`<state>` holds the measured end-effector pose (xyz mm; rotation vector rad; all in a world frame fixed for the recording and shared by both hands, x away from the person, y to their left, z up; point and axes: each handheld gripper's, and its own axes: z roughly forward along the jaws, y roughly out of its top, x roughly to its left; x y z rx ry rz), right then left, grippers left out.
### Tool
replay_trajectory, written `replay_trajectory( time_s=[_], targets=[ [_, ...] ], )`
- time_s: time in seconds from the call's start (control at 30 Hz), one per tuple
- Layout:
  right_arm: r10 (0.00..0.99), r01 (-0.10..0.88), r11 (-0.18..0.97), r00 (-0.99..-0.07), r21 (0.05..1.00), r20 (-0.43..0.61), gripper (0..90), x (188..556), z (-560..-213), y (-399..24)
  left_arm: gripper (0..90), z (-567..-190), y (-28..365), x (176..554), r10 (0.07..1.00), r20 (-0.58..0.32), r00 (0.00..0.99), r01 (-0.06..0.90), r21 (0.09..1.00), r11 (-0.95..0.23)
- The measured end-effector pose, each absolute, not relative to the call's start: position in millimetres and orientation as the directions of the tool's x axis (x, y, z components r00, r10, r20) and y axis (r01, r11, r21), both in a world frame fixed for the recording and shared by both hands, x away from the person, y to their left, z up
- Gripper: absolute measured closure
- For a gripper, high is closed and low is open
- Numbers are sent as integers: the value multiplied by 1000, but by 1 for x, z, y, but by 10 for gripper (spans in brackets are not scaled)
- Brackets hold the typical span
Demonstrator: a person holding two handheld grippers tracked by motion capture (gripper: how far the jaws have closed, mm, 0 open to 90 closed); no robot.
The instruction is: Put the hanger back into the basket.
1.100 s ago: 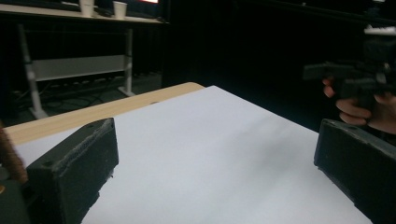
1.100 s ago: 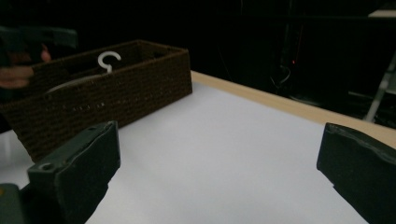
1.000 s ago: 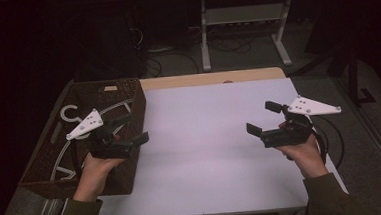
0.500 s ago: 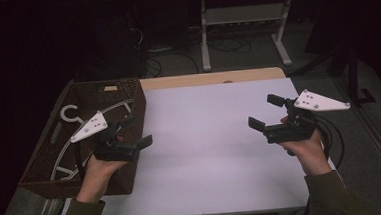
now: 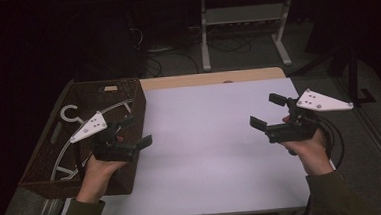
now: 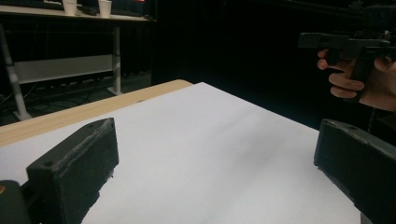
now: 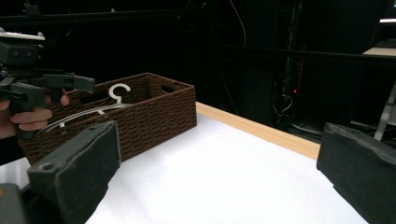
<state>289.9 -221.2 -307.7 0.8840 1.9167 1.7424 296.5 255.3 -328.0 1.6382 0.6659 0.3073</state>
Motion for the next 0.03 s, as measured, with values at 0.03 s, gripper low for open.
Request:
replay_trajectory(
  time_s=[0.03],
  targets=[
    [686,179,23,-718,984,115,0,290,-307,-221,0,-328,255,297,581,-171,796,247,968,-54]
  ],
)
